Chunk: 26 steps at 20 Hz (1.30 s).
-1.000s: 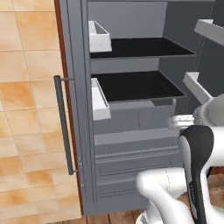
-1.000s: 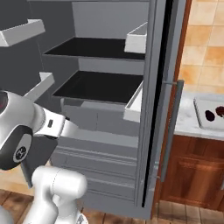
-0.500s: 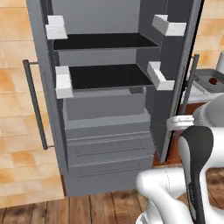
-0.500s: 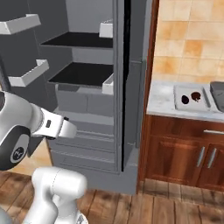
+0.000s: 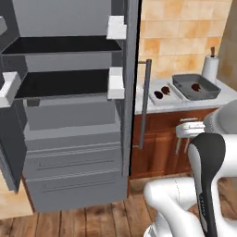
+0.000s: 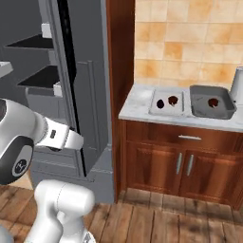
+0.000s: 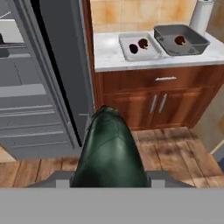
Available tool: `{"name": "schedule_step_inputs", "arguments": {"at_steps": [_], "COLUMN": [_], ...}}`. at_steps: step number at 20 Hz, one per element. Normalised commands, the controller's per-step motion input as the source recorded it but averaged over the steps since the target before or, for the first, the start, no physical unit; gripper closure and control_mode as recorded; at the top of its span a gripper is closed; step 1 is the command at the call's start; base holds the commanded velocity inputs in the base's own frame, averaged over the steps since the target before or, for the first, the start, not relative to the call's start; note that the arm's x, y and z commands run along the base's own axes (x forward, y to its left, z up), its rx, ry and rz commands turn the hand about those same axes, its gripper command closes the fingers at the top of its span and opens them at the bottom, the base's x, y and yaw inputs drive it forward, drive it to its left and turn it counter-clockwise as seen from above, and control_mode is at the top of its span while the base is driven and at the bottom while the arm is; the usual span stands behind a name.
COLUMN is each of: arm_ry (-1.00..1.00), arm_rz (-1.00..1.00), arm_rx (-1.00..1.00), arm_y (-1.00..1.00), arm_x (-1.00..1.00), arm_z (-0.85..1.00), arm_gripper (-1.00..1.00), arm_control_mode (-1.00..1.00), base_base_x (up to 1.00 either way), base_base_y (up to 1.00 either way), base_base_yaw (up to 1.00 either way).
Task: Place one eggplant and one steak in each tupperware on the nearby counter, to pack two identical lunches.
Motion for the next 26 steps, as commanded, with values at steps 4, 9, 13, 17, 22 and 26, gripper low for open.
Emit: {"name": "schedule_step_inputs", "arguments": {"at_steps": [4,9,13,17,22,26], "arm_ry": [0.00,0.00,0.00,0.00,0.00,0.00], "arm_rz": [0.00,0.00,0.00,0.00,0.00,0.00], "arm_rx": [0.00,0.00,0.00,0.00,0.00,0.00], "arm_y": [0.00,0.00,0.00,0.00,0.00,0.00], "arm_x": [0.00,0.00,0.00,0.00,0.00,0.00], "arm_z": [0.00,0.00,0.00,0.00,0.00,0.00], "arm_gripper": [1.00,1.00,1.00,1.00,1.00,1.00], "arm_control_mode": [1.00,1.00,1.00,1.00,1.00,1.00], "base_base_x": [0.00,0.00,0.19,0.89,1.00,1.00], "base_base_y": [-1.00,-1.00,-0.84,-0.33,-0.01,-0.04], "base_base_yaw": [-0.01,-0.03,-0.02,0.00,0.00,0.00]}}
